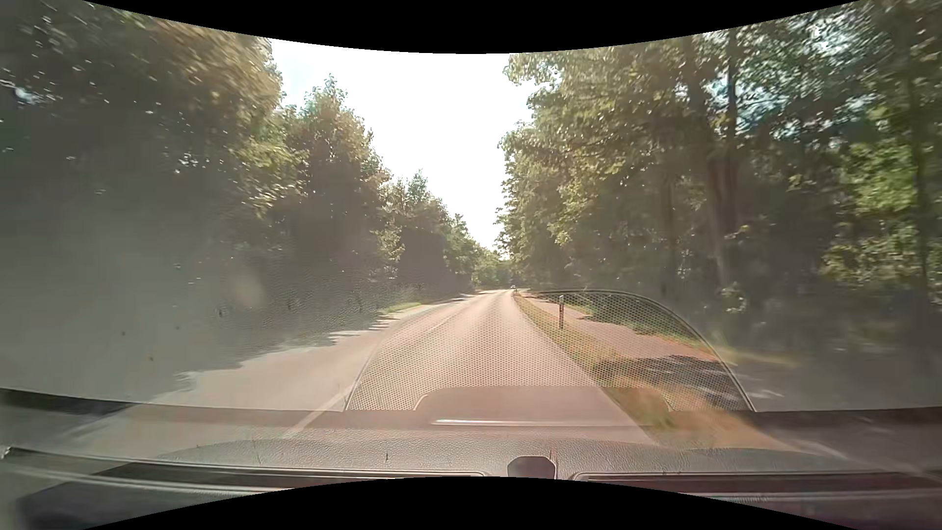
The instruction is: Follow the waypoints while adhering to traffic rules and regulations
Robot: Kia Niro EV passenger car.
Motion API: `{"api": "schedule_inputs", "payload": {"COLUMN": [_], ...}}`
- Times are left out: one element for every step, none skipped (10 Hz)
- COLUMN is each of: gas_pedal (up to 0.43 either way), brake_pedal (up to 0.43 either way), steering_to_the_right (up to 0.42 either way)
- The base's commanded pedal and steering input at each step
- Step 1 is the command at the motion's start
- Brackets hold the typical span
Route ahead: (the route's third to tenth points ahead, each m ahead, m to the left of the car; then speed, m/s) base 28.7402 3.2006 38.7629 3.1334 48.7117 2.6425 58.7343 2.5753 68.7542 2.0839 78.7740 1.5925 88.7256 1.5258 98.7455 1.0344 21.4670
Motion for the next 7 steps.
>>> {"api": "schedule_inputs", "payload": {"gas_pedal": [0.110,0.110,0.098,0.098,0.098,0.098,0.098], "brake_pedal": [0.006,0.006,0.006,0.006,0.006,0.006,0.006], "steering_to_the_right": [0.004,0.004,0.003,0.003,0.003,0.002,0.001]}}
